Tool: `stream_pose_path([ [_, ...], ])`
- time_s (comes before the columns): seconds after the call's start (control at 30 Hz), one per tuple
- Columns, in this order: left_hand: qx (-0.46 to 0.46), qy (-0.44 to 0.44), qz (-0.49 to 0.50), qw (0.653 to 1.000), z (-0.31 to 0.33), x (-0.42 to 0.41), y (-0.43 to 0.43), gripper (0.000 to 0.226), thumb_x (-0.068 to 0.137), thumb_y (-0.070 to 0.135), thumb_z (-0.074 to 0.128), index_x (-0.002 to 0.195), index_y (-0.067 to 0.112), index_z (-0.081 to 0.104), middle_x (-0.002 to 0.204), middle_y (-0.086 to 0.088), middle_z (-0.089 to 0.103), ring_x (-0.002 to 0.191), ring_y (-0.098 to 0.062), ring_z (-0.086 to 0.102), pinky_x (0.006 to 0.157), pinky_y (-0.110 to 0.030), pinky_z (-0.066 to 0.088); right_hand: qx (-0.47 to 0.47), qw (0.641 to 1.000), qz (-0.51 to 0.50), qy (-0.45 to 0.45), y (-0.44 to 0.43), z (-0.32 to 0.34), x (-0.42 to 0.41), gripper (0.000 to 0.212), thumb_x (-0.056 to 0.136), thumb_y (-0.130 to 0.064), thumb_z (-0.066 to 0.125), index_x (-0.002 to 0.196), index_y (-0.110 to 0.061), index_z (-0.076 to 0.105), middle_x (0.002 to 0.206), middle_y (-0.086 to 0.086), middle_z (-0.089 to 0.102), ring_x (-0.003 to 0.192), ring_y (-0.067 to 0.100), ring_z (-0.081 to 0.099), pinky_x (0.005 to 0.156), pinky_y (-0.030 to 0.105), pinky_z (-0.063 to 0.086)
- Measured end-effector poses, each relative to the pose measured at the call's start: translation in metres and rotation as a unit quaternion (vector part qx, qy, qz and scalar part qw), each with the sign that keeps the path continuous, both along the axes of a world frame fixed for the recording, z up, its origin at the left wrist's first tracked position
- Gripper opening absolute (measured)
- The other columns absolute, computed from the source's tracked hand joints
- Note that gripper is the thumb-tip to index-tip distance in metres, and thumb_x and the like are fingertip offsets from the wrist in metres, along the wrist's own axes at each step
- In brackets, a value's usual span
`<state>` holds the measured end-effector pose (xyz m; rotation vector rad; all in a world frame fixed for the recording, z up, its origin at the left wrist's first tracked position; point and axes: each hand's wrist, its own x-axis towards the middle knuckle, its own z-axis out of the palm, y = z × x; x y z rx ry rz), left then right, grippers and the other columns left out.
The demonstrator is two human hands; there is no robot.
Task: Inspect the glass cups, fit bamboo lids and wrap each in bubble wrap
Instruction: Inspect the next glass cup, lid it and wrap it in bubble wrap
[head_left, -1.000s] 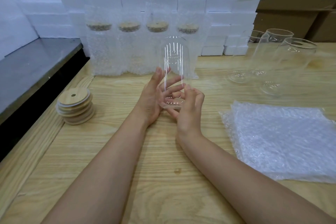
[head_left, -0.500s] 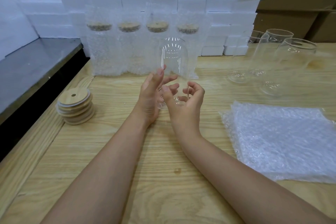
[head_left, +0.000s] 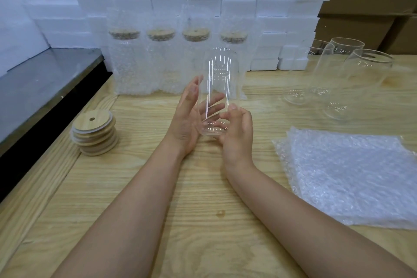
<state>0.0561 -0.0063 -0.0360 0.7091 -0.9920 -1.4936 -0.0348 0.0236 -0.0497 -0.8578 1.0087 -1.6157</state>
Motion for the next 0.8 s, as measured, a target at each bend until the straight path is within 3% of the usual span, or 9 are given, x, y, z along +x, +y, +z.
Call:
stream_pose_path([
  [0.13, -0.01, -0.012, 0.004, 1.0, 0.0, 0.0, 0.0, 0.122, 0.033, 0.064, 0.088, 0.14, 0.036, 0.036, 0.119, -0.018, 0.065, 0.092, -0.024, 0.069, 0.064, -0.03, 0.056, 0.007, 0.999, 0.029, -0.046, -0.002, 0.0, -0.001, 0.032, 0.076, -0.043, 0.052, 0.09, -0.014, 0.051, 0.075, 0.002, 0.059, 0.075, 0.027, 0.061, 0.075, 0.056, 0.053],
  [0.23, -0.02, -0.015, 0.018, 1.0, 0.001, -0.001, 0.001, 0.13, 0.032, 0.062, 0.089, 0.143, 0.023, 0.035, 0.117, -0.016, 0.066, 0.091, -0.021, 0.068, 0.076, -0.031, 0.056, 0.001, 1.0, 0.015, -0.005, 0.001, 0.001, 0.0, 0.032, 0.075, -0.045, 0.05, 0.088, -0.016, 0.055, 0.079, 0.001, 0.061, 0.074, 0.017, 0.061, 0.075, 0.046, 0.051],
  [0.3, -0.022, -0.003, 0.029, 0.999, 0.002, -0.002, 0.002, 0.129, 0.029, 0.057, 0.092, 0.139, 0.015, 0.04, 0.114, -0.013, 0.067, 0.089, -0.019, 0.067, 0.088, -0.033, 0.05, -0.007, 0.998, -0.008, 0.07, 0.004, 0.001, -0.003, 0.043, 0.075, -0.052, 0.049, 0.102, -0.02, 0.06, 0.091, -0.01, 0.062, 0.08, 0.002, 0.059, 0.078, 0.028, 0.047],
  [0.37, -0.022, 0.0, 0.039, 0.999, 0.003, -0.002, 0.001, 0.124, 0.028, 0.047, 0.096, 0.136, 0.015, 0.044, 0.108, -0.007, 0.069, 0.094, -0.02, 0.065, 0.099, -0.04, 0.045, -0.031, 0.989, -0.015, 0.146, 0.005, 0.002, -0.007, 0.06, 0.075, -0.055, 0.052, 0.127, -0.025, 0.051, 0.111, -0.013, 0.057, 0.098, -0.006, 0.055, 0.085, 0.017, 0.044],
  [0.47, -0.038, -0.014, 0.042, 0.998, 0.003, -0.002, 0.002, 0.11, 0.035, 0.034, 0.095, 0.131, 0.011, 0.048, 0.099, 0.002, 0.072, 0.096, -0.019, 0.063, 0.097, -0.036, 0.047, -0.057, 0.975, -0.005, 0.217, 0.004, 0.003, -0.012, 0.076, 0.074, -0.054, 0.056, 0.142, -0.028, 0.036, 0.121, -0.005, 0.053, 0.114, 0.013, 0.052, 0.096, 0.027, 0.043],
  [0.53, -0.049, -0.037, 0.046, 0.997, 0.002, -0.002, 0.001, 0.092, 0.051, 0.026, 0.088, 0.132, 0.009, 0.048, 0.11, 0.001, 0.068, 0.102, -0.015, 0.062, 0.09, -0.025, 0.05, -0.072, 0.964, 0.003, 0.254, 0.002, 0.003, -0.013, 0.081, 0.072, -0.051, 0.058, 0.144, -0.026, 0.033, 0.116, -0.012, 0.051, 0.115, 0.015, 0.047, 0.092, 0.022, 0.039],
  [0.6, -0.062, -0.071, 0.055, 0.994, 0.001, 0.002, 0.0, 0.077, 0.061, 0.022, 0.075, 0.133, 0.011, 0.049, 0.118, 0.003, 0.064, 0.112, -0.013, 0.059, 0.092, -0.024, 0.047, -0.079, 0.955, 0.012, 0.286, 0.001, 0.002, -0.014, 0.087, 0.069, -0.049, 0.061, 0.146, -0.025, 0.029, 0.114, -0.017, 0.048, 0.114, 0.014, 0.044, 0.087, 0.014, 0.035],
  [0.73, -0.095, -0.123, 0.05, 0.987, 0.001, 0.009, -0.002, 0.078, 0.063, 0.016, 0.072, 0.137, 0.012, 0.045, 0.128, 0.001, 0.059, 0.117, -0.012, 0.059, 0.093, -0.024, 0.048, -0.072, 0.949, 0.022, 0.306, -0.003, -0.001, -0.012, 0.094, 0.067, -0.043, 0.073, 0.145, -0.025, 0.025, 0.125, -0.012, 0.044, 0.116, 0.01, 0.041, 0.082, -0.002, 0.03],
  [0.8, -0.118, -0.148, 0.051, 0.981, 0.001, 0.011, -0.002, 0.079, 0.066, 0.012, 0.07, 0.14, 0.011, 0.042, 0.134, -0.003, 0.055, 0.123, -0.016, 0.055, 0.096, -0.025, 0.047, -0.071, 0.95, 0.023, 0.304, -0.006, -0.004, -0.013, 0.091, 0.072, -0.031, 0.079, 0.145, -0.025, 0.024, 0.129, -0.011, 0.044, 0.121, 0.011, 0.041, 0.086, 0.003, 0.03],
])
